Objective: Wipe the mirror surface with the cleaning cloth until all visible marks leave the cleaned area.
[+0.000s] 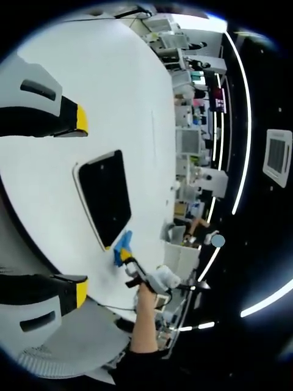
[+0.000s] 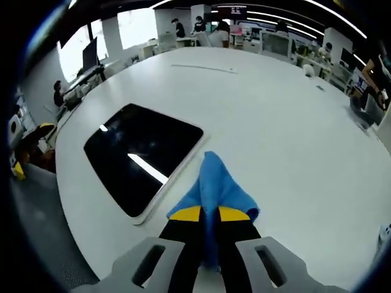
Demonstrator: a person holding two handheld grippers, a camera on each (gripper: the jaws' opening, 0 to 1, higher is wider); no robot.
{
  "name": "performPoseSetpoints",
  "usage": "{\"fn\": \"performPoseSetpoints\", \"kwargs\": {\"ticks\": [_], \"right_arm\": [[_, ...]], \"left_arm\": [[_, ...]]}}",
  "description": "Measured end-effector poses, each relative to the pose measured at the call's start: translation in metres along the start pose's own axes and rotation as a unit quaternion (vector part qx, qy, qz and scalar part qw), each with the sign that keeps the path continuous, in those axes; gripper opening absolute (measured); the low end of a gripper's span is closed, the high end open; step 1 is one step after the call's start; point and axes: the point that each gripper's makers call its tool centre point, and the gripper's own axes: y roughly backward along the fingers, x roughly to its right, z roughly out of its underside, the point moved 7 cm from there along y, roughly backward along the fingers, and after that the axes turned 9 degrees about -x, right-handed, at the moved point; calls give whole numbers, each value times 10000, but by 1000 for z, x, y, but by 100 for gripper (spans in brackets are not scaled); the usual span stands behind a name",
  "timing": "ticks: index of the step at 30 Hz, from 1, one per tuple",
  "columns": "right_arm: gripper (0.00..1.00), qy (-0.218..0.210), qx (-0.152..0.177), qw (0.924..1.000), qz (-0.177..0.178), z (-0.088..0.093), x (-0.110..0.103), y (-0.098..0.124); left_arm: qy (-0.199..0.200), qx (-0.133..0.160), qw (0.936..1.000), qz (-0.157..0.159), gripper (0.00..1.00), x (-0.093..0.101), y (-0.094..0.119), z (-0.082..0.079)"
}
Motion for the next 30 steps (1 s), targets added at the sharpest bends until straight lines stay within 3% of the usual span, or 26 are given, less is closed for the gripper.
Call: {"fn": "performPoseSetpoints", "kwargs": {"ticks": [12, 23, 30], "right_arm": [[12, -105, 109, 9999, -47, 0, 4, 3], [22, -223, 509, 9984, 49, -7, 2, 27], [26, -242, 748, 9969, 15, -3, -13, 51]], "left_arm": [[-17, -12, 10000, 7, 93, 0, 0, 0], [-22, -13, 10000, -1, 93, 0, 0, 0], [-25, -14, 10000, 0, 93, 0, 0, 0]]}}
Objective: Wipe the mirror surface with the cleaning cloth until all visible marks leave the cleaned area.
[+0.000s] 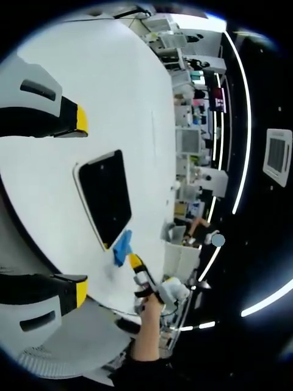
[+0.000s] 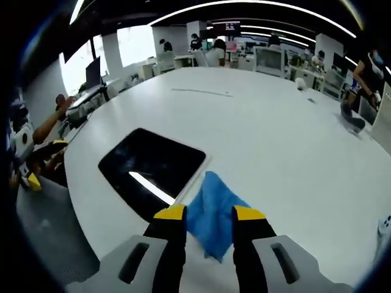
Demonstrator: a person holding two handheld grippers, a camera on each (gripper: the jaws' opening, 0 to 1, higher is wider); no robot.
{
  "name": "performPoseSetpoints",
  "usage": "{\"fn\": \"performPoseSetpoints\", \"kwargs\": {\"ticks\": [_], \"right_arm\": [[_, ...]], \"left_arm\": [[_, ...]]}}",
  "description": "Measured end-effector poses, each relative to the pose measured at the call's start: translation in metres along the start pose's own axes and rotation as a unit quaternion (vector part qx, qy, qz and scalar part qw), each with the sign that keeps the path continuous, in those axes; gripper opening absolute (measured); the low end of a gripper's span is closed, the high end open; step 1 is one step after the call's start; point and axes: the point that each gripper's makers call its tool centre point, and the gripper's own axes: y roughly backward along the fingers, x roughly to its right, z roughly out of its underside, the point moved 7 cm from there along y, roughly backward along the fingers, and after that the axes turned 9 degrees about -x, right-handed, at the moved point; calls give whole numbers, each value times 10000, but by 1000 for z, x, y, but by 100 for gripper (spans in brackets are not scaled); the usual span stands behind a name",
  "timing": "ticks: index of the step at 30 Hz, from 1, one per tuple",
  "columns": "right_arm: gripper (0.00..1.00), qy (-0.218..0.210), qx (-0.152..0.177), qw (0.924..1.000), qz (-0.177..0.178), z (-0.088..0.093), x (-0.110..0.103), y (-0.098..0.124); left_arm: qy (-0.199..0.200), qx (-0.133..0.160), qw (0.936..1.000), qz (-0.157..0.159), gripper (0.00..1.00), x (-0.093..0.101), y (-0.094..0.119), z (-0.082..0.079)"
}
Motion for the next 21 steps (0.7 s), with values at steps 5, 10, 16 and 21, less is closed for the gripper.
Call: {"fn": "performPoseSetpoints", "kwargs": {"ticks": [5, 10, 16, 21], "right_arm": [[30, -20, 248, 9997, 85, 4, -13, 19], [33, -230, 357, 9991, -9, 16, -21, 31], [38, -468, 496, 9976, 89, 40, -28, 49], [43, -707, 646, 9951, 235, 60, -30, 70]], "left_arm": [[-6, -6, 10000, 2, 93, 0, 0, 0], [-14, -26, 10000, 2, 93, 0, -1, 0], [-11, -50, 10000, -20, 93, 0, -1, 0], [-17, -66, 10000, -23, 93, 0, 0, 1]]}}
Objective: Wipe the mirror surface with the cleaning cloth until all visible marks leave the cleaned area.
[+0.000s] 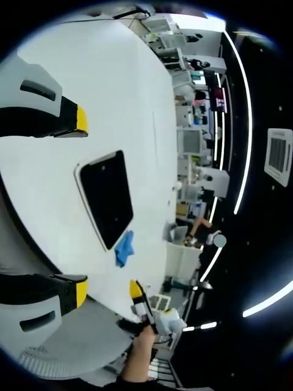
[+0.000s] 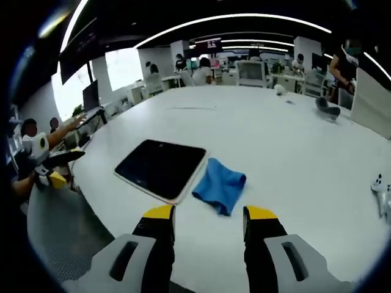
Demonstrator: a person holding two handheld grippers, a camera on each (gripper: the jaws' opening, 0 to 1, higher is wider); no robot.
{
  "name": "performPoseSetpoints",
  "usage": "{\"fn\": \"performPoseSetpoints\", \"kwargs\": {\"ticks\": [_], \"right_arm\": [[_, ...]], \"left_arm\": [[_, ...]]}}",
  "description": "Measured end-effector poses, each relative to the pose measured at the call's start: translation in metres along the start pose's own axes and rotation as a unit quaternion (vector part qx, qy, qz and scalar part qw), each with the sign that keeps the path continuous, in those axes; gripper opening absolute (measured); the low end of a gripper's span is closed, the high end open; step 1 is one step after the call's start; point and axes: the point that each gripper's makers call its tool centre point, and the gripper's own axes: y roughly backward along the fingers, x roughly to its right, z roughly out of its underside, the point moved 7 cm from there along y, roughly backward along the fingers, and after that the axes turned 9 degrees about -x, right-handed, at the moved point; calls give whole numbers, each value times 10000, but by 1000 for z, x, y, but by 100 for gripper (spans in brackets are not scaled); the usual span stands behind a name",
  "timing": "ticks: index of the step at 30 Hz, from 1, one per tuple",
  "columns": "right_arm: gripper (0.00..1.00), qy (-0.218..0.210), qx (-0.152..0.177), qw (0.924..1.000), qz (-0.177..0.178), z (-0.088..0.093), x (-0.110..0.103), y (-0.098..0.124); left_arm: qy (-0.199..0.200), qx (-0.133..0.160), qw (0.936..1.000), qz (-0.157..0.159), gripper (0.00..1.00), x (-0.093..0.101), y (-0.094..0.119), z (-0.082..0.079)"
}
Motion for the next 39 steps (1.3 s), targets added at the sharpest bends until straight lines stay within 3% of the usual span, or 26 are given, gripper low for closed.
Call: {"fn": "performPoseSetpoints", "kwargs": {"ticks": [3, 7, 9, 11, 13, 15, 16, 18, 20, 29, 35, 37, 39], "right_arm": [[47, -166, 218, 9996, 63, 12, -4, 12], [48, -309, 297, 9990, 105, 29, -5, 12], [50, -595, 240, 9979, 68, 35, -5, 10], [53, -763, 318, 9966, 48, 34, -3, 8], [61, -664, 376, 9969, 191, 33, 1, 4], [64, -683, 173, 9971, 289, 36, 7, 0], [64, -629, 115, 9975, 314, 36, 5, 1], [64, -391, 394, 9980, 294, 31, 3, 4], [64, -502, 561, 9968, 277, 29, 2, 7], [66, -883, 700, 9935, 170, 31, 14, 5], [65, -126, 225, 9994, 233, 30, 11, 4], [59, -160, 187, 9994, 234, 27, 11, 8], [52, 166, 156, 9992, 320, 19, 14, 20]], "left_arm": [[13, 2, 10000, -13, 93, 0, 0, 0], [24, -12, 10000, -14, 93, 0, 1, 0], [25, -21, 10000, -18, 93, 0, 1, 1], [33, -32, 10000, -27, 93, -1, 1, 1], [62, 24, 10000, -69, 93, -2, 1, 0], [86, 76, 9999, -93, 95, -2, 2, -1], [76, 69, 9999, -98, 95, -2, 2, 0], [83, 59, 9999, -105, 95, -2, 2, 0], [98, 86, 9998, -134, 95, -2, 2, 0], [65, -35, 9999, -133, 95, -1, 2, 2], [-212, -138, 9996, -109, 94, 0, 5, -2], [-202, 45, 9998, -69, 94, 4, 13, -7], [-155, 327, 9993, 44, 93, 9, 24, -17]]}}
